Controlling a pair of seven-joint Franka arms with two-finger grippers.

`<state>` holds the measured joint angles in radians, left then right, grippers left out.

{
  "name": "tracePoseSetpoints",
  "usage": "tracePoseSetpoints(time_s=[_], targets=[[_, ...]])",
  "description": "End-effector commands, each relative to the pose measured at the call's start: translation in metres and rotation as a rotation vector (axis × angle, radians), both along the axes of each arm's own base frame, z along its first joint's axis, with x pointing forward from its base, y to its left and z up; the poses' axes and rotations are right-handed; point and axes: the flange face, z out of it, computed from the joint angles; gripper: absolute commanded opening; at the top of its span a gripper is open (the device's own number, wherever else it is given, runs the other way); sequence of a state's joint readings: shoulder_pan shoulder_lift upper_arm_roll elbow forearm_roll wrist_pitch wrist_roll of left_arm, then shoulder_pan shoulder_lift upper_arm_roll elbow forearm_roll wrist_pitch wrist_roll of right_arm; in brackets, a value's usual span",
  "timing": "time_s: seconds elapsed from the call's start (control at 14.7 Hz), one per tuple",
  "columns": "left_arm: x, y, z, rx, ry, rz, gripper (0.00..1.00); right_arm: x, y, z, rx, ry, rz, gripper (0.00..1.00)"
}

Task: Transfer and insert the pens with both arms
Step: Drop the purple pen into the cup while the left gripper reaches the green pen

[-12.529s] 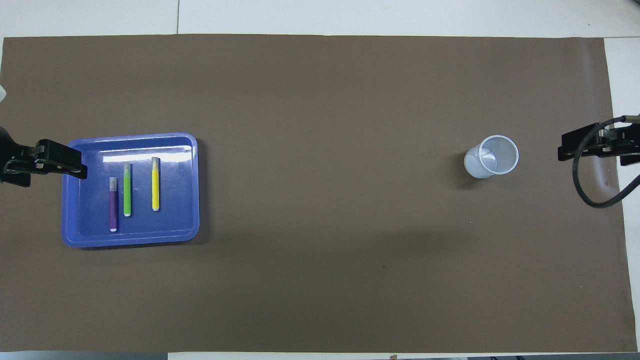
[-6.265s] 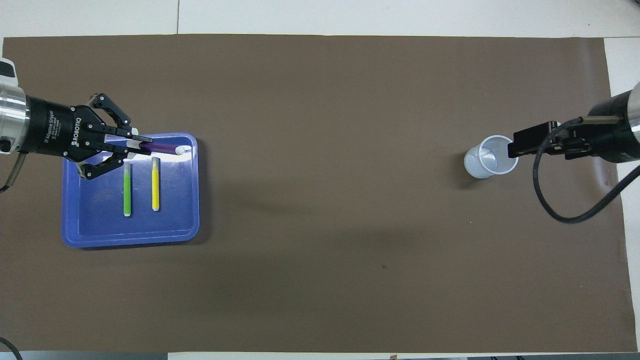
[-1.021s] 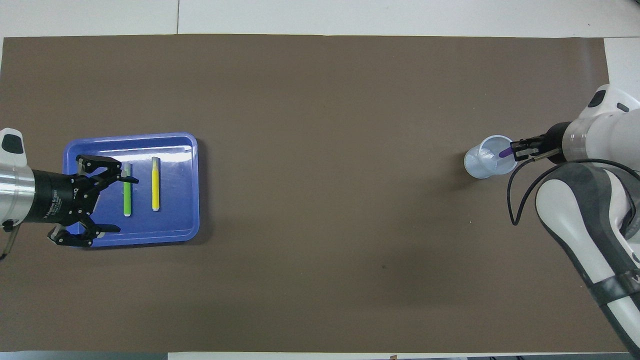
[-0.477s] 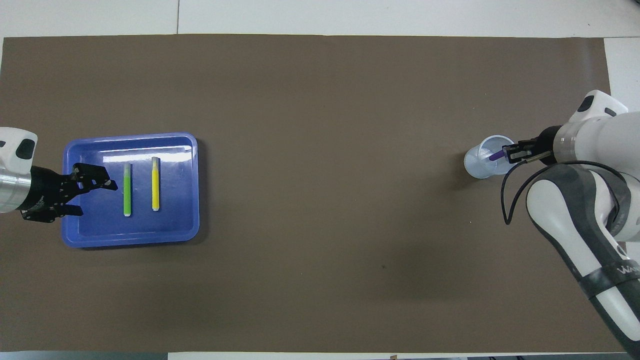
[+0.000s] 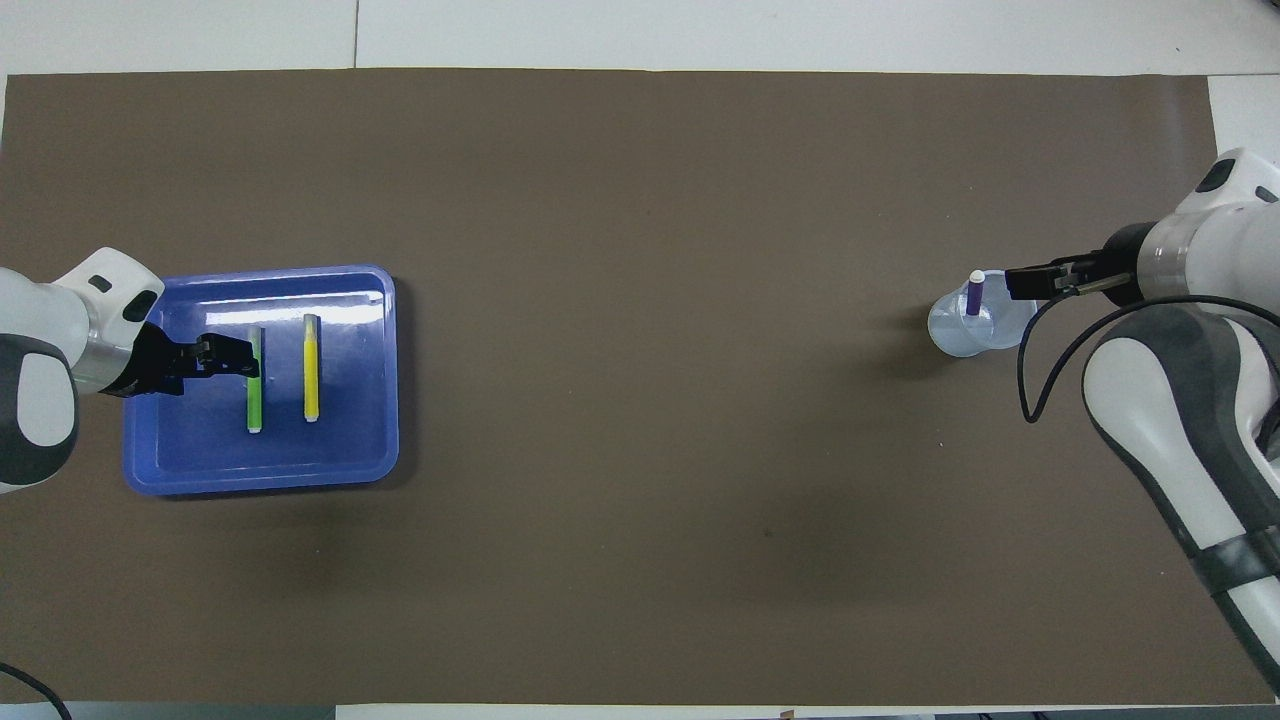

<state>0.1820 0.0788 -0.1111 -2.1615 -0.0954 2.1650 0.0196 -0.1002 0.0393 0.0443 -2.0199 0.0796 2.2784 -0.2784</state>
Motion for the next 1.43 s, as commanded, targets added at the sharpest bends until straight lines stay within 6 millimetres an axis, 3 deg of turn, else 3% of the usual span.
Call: tracePoseSetpoints(time_s=[0.0,0.27,0.75,1.09,1.36], targets=[[0.001,0.001,-0.023,0.016,-0.018,-0.079,0.99,0.004,-0.003,0.030,0.004,0.032,-0.074,1.00],[0.004,-0.011,-0.048,0.030,-0.011,-0.116,0.84,0.004,0.001,0.073,-0.026,0.104,-0.141,1.00],[-0.003,-0.011,-0.057,0.043,0.004,-0.131,0.64,-0.006,0.038,0.110,-0.073,0.169,-0.152,1.00],[-0.005,-0.012,-0.061,0.045,-0.007,-0.130,0.42,-0.009,0.053,0.140,-0.081,0.177,-0.130,1.00],[-0.003,-0.011,-0.058,0.046,-0.018,-0.128,0.42,-0.017,0.049,0.167,-0.083,0.197,-0.137,1.00]])
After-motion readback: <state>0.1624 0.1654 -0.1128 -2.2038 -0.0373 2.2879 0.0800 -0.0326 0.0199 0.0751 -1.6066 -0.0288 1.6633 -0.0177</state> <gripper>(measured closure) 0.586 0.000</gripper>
